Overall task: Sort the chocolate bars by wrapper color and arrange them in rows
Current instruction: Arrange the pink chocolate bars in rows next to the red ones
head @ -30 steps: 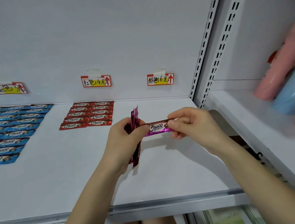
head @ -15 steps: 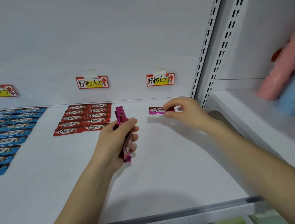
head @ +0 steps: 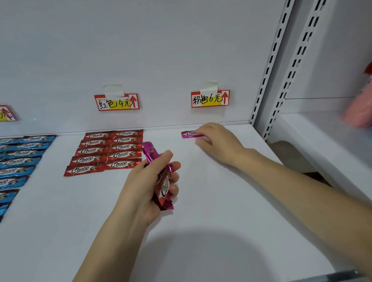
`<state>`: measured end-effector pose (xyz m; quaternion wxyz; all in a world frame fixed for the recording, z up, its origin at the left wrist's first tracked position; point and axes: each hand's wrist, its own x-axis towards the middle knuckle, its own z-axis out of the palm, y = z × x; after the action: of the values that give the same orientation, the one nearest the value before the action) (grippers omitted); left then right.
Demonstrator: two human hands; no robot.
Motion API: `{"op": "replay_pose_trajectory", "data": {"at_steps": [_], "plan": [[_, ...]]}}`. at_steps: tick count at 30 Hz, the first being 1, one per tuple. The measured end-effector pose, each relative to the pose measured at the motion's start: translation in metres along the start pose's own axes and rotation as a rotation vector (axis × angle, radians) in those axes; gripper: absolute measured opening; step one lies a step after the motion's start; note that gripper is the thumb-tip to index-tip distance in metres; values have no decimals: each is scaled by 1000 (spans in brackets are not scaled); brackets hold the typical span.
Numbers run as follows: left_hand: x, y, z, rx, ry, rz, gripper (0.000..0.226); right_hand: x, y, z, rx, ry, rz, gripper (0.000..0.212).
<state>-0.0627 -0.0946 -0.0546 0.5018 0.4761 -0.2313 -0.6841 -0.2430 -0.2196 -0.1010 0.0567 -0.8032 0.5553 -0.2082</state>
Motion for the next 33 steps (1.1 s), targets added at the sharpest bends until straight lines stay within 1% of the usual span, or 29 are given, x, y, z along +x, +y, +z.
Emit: {"op": "replay_pose_trajectory", "data": {"at_steps": [4,7,12,16,19,23,25,27,29,30,31,32,33], "plan": [[0,1,-1,-31,8,-24,11,-7,-3,-2,-46,-130,30,40],[-1,3,-2,-63,4,-46,12,-2,-5,-4,-99,-191,28,47],[0,4,-3,-84,8,-56,12,11,-11,6,-158,-201,23,47],[-2,6,-4,-106,-4,-75,13,12,-12,8,-176,-221,29,51],[-4,7,-4,-140,-33,-92,9,10,-11,8,-156,-186,30,53],[-4,6,-5,-177,-71,-49,16,8,-12,10,-64,-41,26,43],[-6,5,-4,-150,-99,-24,14,9,-10,11,-62,-49,28,40],[-7,4,-5,-66,-123,1,16,8,-11,10,-44,-56,24,38],[-8,4,-5,36,-156,17,33,5,-16,5,12,-19,20,35],[-13,4,-5,66,-177,21,36,0,-23,0,83,26,39,32],[-15,4,-4,64,-203,18,32,-2,-30,-8,200,66,80,29],[-17,5,-3,50,-229,8,23,-6,-41,-18,366,72,127,25],[-20,6,-2,47,-258,1,14,-11,-52,-31,566,36,160,23]]}}
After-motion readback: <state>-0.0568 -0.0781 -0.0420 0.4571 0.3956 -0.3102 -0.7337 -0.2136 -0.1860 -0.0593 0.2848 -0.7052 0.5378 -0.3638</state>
